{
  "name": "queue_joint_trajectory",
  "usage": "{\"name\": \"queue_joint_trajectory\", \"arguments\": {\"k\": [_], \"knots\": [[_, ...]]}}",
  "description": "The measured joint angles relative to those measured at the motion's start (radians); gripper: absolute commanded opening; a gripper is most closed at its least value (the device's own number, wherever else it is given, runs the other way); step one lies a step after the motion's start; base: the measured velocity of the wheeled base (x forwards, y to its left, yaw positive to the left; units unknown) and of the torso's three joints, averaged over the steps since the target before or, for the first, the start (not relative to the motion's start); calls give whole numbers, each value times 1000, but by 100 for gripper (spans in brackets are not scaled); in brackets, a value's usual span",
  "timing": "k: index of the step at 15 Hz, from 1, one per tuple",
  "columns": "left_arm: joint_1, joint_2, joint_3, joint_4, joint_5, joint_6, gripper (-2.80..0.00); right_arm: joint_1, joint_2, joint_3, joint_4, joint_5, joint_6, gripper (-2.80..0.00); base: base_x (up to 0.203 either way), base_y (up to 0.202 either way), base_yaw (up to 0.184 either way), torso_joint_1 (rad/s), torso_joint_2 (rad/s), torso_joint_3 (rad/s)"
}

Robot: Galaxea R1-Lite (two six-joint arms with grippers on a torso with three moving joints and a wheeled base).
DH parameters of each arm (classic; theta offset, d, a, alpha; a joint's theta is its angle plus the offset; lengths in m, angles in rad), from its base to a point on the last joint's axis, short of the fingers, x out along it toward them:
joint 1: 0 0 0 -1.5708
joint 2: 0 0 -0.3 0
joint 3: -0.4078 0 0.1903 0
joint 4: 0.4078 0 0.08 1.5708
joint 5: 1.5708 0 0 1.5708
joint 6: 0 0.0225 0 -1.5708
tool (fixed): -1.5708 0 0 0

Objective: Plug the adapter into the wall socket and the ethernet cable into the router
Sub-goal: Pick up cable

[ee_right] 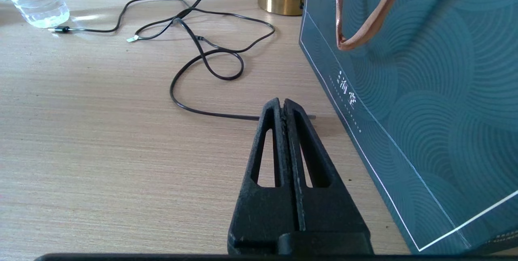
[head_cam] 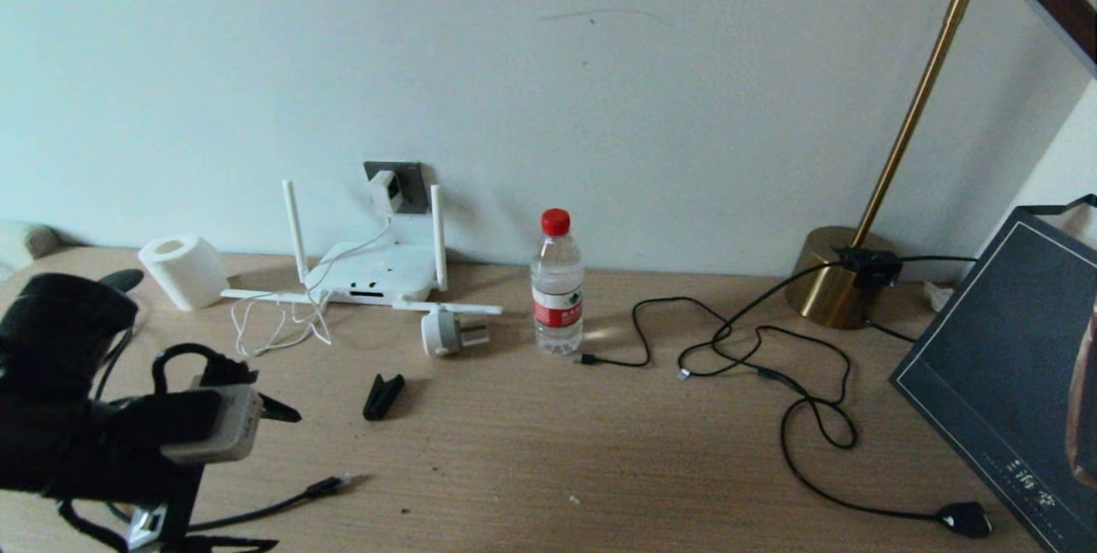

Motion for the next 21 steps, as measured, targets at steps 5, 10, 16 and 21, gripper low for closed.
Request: {"name": "queue_joint_trajectory", "arguments": {"k": [5,10,16,21], "knots": [[-1,149,-111,103,103,130,0,0,0,0,0,0,0,-280,0,0,0,0,0,0],[-15,264,-147,103,107,55,0,0,0,0,0,0,0,-280,0,0,0,0,0,0],[-67,342,-177,93,113,-80,0,0,0,0,0,0,0,-280,0,0,0,0,0,0],[-60,357,-184,97,125,-81,0,0,0,0,0,0,0,-280,0,0,0,0,0,0]]}}
